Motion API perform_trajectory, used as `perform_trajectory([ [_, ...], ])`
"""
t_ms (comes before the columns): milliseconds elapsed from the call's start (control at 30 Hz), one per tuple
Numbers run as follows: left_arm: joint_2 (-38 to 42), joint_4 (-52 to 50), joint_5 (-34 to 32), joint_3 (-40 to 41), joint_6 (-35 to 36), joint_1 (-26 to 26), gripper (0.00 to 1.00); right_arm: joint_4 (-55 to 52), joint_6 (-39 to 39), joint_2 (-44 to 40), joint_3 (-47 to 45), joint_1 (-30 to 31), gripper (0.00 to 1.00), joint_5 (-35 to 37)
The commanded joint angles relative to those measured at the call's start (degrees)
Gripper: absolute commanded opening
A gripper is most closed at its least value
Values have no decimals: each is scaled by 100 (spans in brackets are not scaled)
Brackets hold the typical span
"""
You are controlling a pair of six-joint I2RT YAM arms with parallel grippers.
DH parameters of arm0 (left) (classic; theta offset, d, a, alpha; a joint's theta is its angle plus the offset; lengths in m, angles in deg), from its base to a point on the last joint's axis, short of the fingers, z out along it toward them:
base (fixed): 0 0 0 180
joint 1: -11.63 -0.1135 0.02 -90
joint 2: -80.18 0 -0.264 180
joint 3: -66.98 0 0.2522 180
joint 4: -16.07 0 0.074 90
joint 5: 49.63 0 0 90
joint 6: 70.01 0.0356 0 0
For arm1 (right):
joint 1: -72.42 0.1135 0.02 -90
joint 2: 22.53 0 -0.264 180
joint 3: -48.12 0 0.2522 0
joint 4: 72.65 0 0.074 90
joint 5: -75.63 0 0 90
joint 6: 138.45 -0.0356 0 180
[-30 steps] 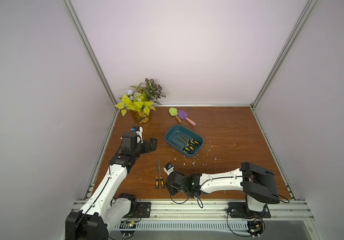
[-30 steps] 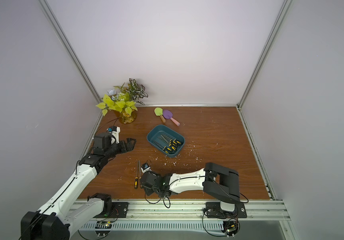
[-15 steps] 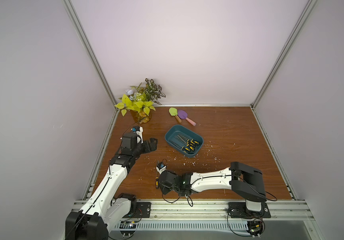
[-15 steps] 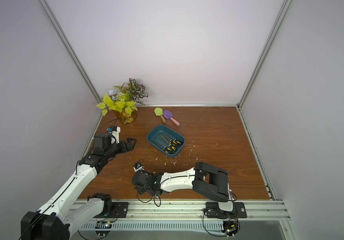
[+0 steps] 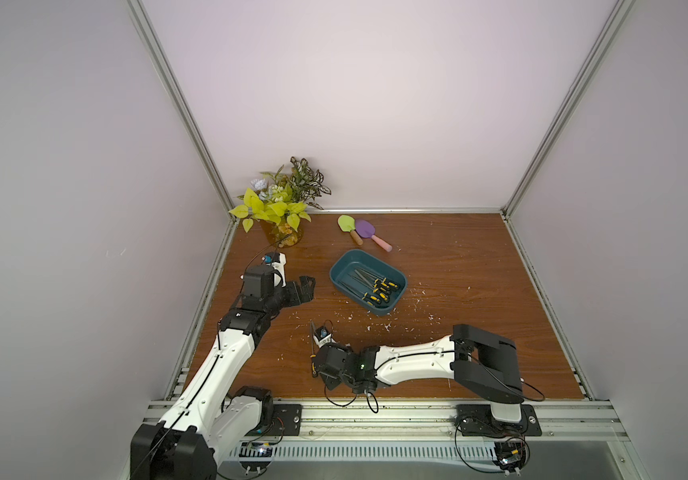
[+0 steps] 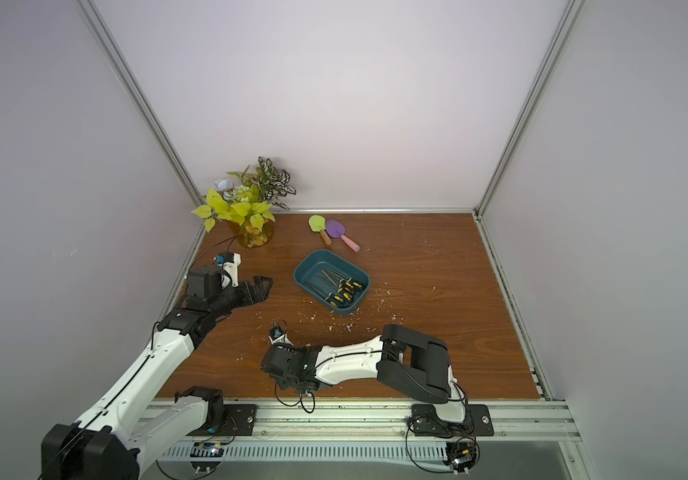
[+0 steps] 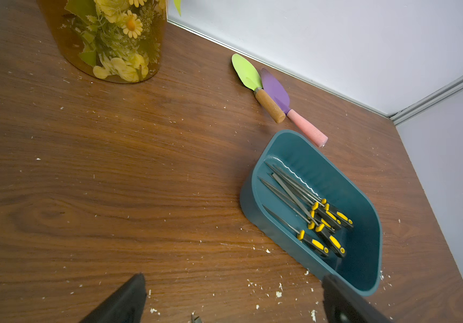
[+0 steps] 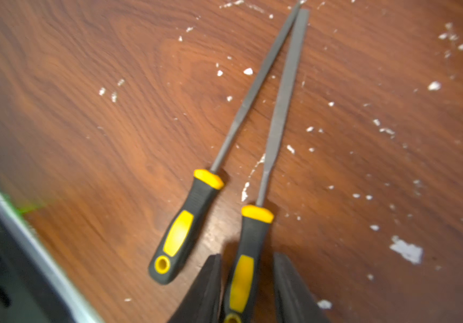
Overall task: Put the file tool into the storage box
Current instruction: Pick up the file tool from the center of the board.
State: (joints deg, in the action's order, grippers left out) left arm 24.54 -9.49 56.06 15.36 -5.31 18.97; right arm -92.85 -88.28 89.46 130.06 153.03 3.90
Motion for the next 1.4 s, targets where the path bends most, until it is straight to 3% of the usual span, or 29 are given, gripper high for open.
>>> perform_trajectory([
  [0,79,81,66,34,-5,-59,100,-596,-14,-25,72,33,32,393],
  [133,62,76,68,33,-8,-59,100,-701,-16,-141,-42,33,22,526],
  [400,182,112,144,50,-22,-57,100,-438,209,-893,-570,33,12,631],
  [867,515,353,-64,41,-13,477,100,-324,1171,-2809,-1305,-354,11,1003],
  [1200,-460,773,130,-1211,-242,541,100,-175,2130,-3441,-1496,-1690,12,-4],
  [1367,-924,1291,236,-1169,-10,567,100,-174,2408,-3251,-1398,-2161,11,-175],
])
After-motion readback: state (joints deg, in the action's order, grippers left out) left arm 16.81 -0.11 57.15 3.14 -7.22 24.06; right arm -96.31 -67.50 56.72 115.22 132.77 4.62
